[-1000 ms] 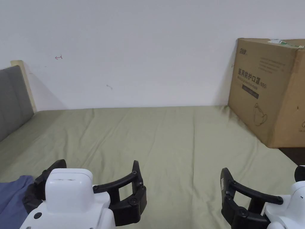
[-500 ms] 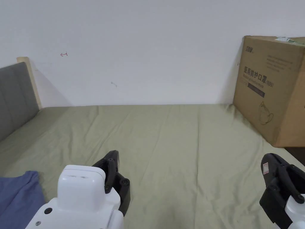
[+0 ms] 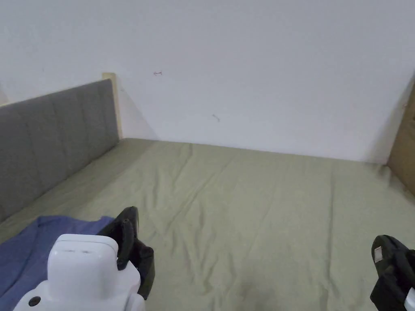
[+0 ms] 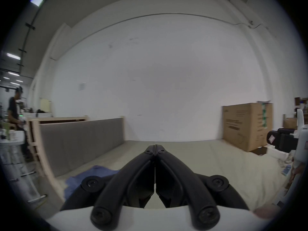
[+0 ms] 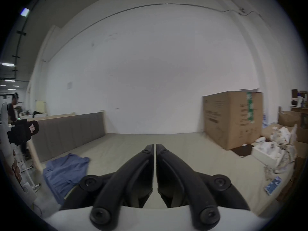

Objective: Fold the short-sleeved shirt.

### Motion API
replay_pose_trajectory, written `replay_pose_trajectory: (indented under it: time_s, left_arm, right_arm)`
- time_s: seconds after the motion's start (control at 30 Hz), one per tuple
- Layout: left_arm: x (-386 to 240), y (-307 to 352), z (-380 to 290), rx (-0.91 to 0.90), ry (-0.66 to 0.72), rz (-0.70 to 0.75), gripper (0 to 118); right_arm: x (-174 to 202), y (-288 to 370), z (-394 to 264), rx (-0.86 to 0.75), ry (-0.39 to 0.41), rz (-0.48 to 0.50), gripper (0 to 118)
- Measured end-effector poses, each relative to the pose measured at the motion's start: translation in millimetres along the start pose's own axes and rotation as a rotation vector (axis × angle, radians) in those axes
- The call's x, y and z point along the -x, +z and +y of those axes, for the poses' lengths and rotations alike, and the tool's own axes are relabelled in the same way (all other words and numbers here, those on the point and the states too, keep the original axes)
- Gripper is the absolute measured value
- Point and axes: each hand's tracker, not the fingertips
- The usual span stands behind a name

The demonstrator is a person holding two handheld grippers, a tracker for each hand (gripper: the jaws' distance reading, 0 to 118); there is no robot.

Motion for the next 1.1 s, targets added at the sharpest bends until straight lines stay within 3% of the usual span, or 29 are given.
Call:
replay_pose_trajectory:
  time_s: [0.17,0.37,0.43,0.53,0.63,0.67,0.73,0.77,0.8,0.83,1.0,1.1]
  left_arm:
    - [66,21,-11,0.033,-0.003,0.257,0]
    - [88,29,-7,-0.019,0.111,0.264,0]
    - [95,14,4,-0.027,0.048,0.257,0]
    - [125,-56,9,0.216,-0.048,0.142,0]
    - [166,-136,-33,0.51,0.062,0.002,3]
    - [181,-168,-57,0.61,0.084,-0.015,28]
    - [199,-208,-99,0.733,0.094,0.008,102]
    - [208,-229,-119,0.836,0.081,0.034,118]
    - [217,-249,-141,0.907,0.078,0.056,111]
    - [227,-261,-155,0.862,0.073,0.066,110]
    - [245,-316,-222,1.063,-0.127,0.161,111]
    - [255,-329,-258,1.175,-0.123,0.188,108]
  right_arm:
    - [67,-27,-1,-0.026,0.013,0.195,3]
    - [80,-35,1,-0.004,-0.023,0.258,3]
    - [74,-34,1,0.009,-0.013,0.261,3]
    - [60,-32,-2,0.038,0.024,0.245,3]
    - [50,-32,-7,0.07,0.075,0.208,3]
    - [46,-33,-10,0.084,0.084,0.201,3]
    - [38,-37,-17,0.11,0.093,0.193,3]
    - [35,-39,-20,0.131,0.095,0.188,3]
    - [32,-42,-23,0.149,0.095,0.184,3]
    - [30,-45,-26,0.165,0.095,0.179,3]
    - [25,-63,-43,0.244,0.108,0.16,3]
    - [26,-75,-54,0.309,0.107,0.172,3]
